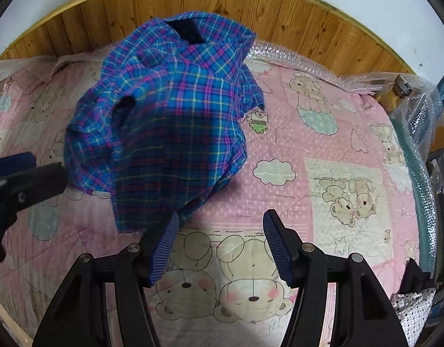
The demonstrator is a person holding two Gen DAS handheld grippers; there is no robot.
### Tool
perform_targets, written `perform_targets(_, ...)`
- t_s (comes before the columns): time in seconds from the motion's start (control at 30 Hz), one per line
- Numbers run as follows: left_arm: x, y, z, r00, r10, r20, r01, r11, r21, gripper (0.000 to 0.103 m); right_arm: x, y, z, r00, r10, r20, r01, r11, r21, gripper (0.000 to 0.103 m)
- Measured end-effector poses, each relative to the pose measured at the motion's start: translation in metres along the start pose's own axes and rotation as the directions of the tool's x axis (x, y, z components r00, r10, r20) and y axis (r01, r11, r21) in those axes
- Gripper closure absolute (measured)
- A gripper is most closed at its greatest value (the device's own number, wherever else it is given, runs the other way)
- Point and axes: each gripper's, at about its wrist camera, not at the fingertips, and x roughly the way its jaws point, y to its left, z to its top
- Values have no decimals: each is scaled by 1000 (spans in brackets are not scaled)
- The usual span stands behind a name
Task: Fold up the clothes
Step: 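Reach both grippers toward the crumpled blue plaid shirt on the quilt, then grasp the shirt with both grippers and lift it off the quilt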
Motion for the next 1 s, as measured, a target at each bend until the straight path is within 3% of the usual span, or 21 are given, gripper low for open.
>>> perform_targets(0.27,78,-16,48,997,35,-69,-34,999,21,44,50,-20,19,998,-1,-65,0,1000,-4,41)
perform_targets(0.3,86,-17,53,997,32,-70,-30,999,32,49,55,-22,19,997,8,-71,-8,1000,1,41)
perform_targets(0.33,92,-16,58,998,18,-63,-16,999,40,84,59,-25,20,997,22,-74,-21,1000,11,41)
perform_targets(0.37,95,-12,61,998,-8,-61,10,999,34,100,63,-28,20,996,35,-77,-34,999,20,41)
perform_targets(0.47,57,29,67,997,-60,51,64,994,-93,100,60,-41,22,993,112,-35,-110,992,59,41)
perform_targets(0.53,12,80,53,990,-14,140,43,977,-211,100,60,-49,24,988,157,-13,-156,985,77,41)
perform_targets(0.57,-4,112,37,987,45,151,-2,963,-269,100,62,-52,24,984,176,-12,-175,981,82,41)
perform_targets(0.63,6,173,-4,996,92,15,-78,916,-394,100,80,-46,26,974,221,-59,-216,973,83,41)
perform_targets(0.7,15,215,-48,995,63,-80,-96,846,-524,100,93,-41,32,965,244,-93,-238,968,76,41)
perform_targets(0.73,13,222,-64,994,58,-89,-97,837,-539,100,96,-39,37,962,258,-89,-252,965,76,41)
perform_targets(0.87,-2,211,-95,999,32,-37,-47,844,-533,98,104,-37,70,945,323,-57,-315,943,110,41)
perform_targets(1.0,2,197,-100,999,-24,-46,-8,803,-596,78,123,-29,102,902,428,-59,-411,893,181,40)
